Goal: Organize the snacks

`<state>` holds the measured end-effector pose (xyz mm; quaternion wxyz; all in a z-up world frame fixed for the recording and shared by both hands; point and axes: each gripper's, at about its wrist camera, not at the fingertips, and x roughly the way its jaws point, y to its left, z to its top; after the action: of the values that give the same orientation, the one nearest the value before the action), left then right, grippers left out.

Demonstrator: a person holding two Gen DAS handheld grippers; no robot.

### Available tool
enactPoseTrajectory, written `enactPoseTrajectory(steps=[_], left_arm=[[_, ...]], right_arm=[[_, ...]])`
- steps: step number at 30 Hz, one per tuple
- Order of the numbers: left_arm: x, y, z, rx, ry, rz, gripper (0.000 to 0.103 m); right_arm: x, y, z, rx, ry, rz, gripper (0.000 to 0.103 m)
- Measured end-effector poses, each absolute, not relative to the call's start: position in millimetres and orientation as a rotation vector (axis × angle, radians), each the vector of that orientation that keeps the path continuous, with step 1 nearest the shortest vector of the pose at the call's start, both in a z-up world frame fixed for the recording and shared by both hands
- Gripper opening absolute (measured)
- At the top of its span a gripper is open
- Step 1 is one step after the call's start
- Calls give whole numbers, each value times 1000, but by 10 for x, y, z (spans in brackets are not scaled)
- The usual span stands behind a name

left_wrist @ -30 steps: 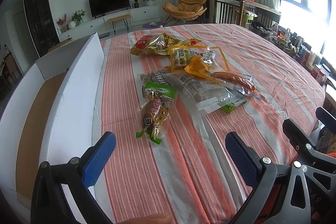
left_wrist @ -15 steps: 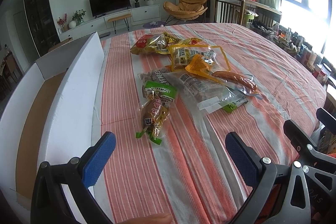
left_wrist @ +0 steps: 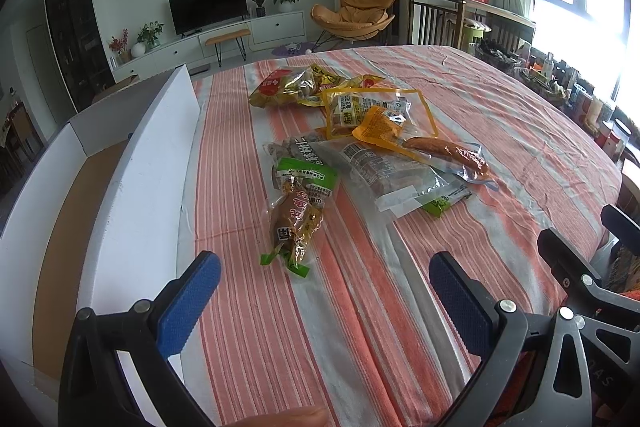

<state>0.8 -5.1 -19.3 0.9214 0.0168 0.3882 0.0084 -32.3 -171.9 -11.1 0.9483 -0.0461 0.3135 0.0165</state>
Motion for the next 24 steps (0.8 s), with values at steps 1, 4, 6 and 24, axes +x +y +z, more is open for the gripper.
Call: enactPoseTrajectory(steps=[1, 4, 6, 24], left_arm=[[8, -51, -192, 35, 798, 17, 103], [11, -48, -190, 36, 797, 17, 103], [9, -51, -191, 36, 797, 17, 103], [61, -53, -116, 112, 744, 27, 103]], right_arm=[[-325, -1719, -108, -94, 638, 34, 91], [-321, -1722, -114, -94, 638, 34, 91], [-322, -1721, -112, -93, 639, 34, 91], [-320, -1727, -120, -92, 639, 35, 91]])
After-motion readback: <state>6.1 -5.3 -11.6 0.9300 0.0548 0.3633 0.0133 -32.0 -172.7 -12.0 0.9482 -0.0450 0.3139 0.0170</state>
